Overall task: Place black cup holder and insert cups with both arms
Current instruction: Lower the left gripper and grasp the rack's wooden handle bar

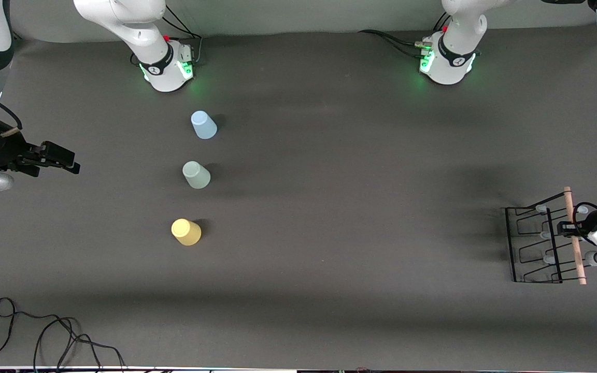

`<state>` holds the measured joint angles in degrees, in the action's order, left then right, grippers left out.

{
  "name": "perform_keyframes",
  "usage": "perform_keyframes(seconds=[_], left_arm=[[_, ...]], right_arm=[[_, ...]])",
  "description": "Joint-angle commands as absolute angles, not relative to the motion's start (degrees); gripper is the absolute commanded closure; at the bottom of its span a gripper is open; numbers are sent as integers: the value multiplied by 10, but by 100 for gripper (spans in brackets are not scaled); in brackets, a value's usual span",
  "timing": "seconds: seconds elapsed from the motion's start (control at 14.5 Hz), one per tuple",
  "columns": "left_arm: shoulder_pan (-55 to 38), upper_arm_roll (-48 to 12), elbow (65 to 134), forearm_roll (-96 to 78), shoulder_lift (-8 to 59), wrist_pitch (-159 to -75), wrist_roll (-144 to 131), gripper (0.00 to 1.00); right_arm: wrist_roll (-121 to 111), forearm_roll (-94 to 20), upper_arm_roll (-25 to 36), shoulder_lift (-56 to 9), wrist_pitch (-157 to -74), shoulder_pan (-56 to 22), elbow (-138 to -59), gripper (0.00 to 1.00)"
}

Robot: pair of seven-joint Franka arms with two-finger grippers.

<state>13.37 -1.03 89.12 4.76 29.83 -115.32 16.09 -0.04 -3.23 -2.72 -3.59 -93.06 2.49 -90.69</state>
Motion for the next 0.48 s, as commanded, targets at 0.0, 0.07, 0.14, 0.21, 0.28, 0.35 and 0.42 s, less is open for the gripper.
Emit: perform_keyframes(seconds=[0.0,0.07,0.14,0.21,0.28,0.35,0.42], left_arm=[[106,-12,877,46,236,-1073,151,100],[85,-14,877,44,217,-1054,122,100],[60,-14,877,44,208,-1033,81,100],[34,-14,882,44,195,-1018,60,100],[13,-14,900,36,178,-1025,45,100],[-9,-14,917,-6,160,-1035,14,100],[-28,-14,930,-29,150,-1051,-23,100]], right_arm=[[-6,-35,-26,-46,-924,24,-892,0],[-6,-35,-26,-47,-928,25,-892,0],[-6,-34,-26,-47,-929,25,-892,0],[-6,-35,-26,-47,-930,25,-890,0],[-6,-35,-26,-47,-930,25,-890,0],[-6,-35,-26,-47,-930,25,-890,0],[-6,-35,-26,-48,-930,26,-888,0]])
